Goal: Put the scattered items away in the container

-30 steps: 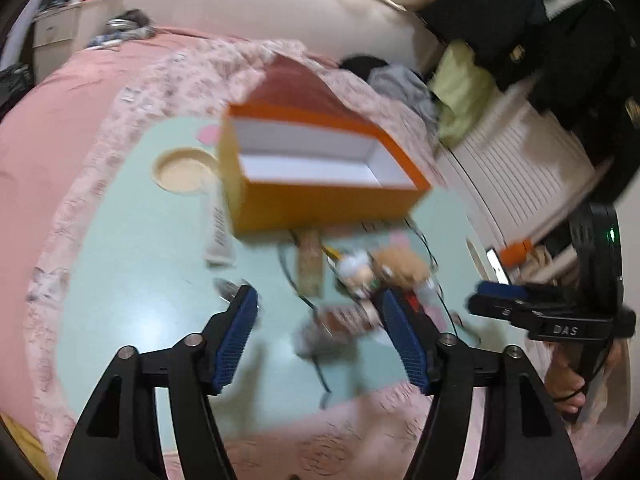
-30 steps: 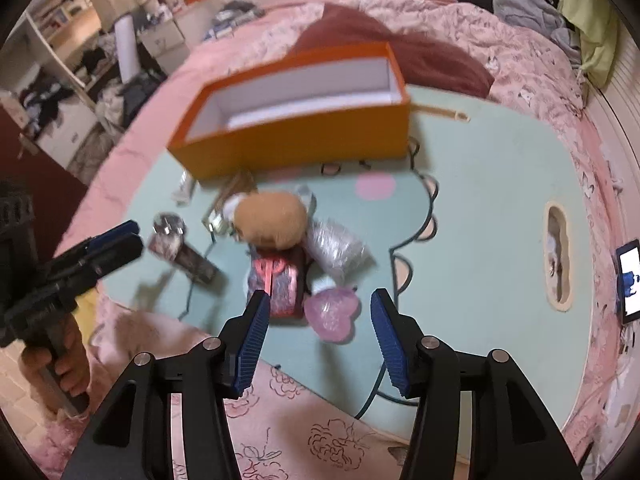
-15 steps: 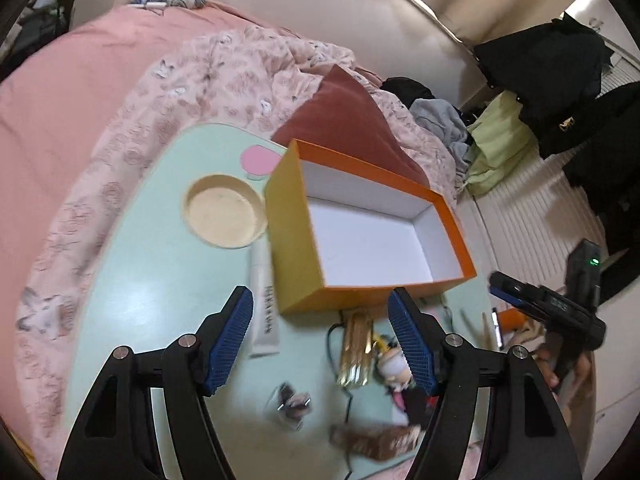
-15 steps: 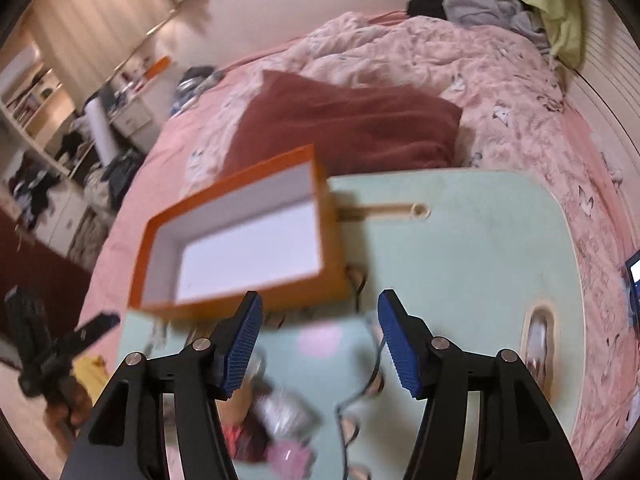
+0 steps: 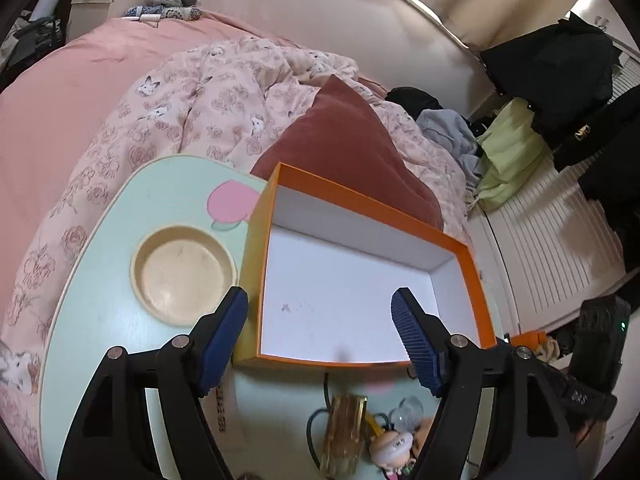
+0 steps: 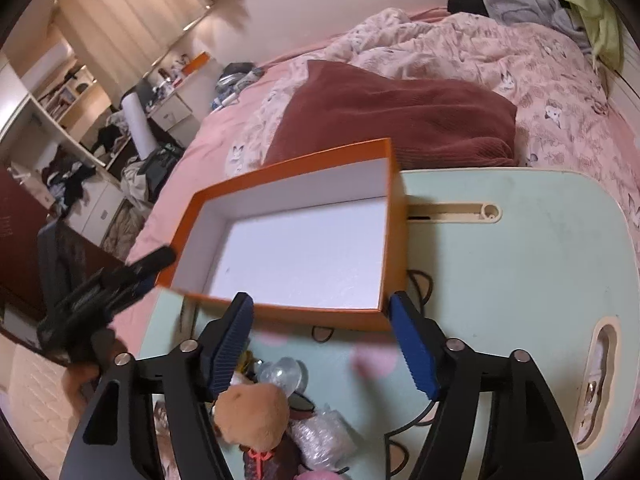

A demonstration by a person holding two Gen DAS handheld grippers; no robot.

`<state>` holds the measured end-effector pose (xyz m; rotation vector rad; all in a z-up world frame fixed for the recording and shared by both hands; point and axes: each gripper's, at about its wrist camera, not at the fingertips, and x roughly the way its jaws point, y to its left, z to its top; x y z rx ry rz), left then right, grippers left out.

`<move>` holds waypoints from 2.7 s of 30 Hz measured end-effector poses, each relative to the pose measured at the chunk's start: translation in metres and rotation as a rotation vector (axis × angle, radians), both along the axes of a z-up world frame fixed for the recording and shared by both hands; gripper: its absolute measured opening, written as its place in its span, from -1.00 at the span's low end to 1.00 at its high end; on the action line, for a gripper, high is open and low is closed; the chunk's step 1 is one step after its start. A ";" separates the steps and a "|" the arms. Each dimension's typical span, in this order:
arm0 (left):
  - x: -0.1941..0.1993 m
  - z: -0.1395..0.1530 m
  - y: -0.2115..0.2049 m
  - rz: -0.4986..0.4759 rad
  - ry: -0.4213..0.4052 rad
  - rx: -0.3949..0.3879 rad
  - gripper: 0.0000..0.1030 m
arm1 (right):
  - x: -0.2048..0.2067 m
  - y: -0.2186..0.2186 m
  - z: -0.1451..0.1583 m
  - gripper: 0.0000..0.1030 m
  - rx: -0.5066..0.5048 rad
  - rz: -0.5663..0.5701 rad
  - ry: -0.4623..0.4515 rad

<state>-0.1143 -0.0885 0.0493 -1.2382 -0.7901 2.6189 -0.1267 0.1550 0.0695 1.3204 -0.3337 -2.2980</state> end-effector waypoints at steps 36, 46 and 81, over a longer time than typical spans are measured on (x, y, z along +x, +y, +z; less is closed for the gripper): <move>0.172 -0.054 0.069 -0.112 -0.041 -0.517 0.99 | 0.169 -0.010 -0.063 1.00 0.453 -0.132 0.046; 0.172 -0.053 0.068 -0.113 -0.043 -0.515 0.99 | 0.170 -0.009 -0.062 1.00 0.455 -0.127 0.047; 0.171 -0.051 0.071 -0.113 -0.045 -0.515 0.99 | 0.168 -0.009 -0.063 1.00 0.454 -0.118 0.044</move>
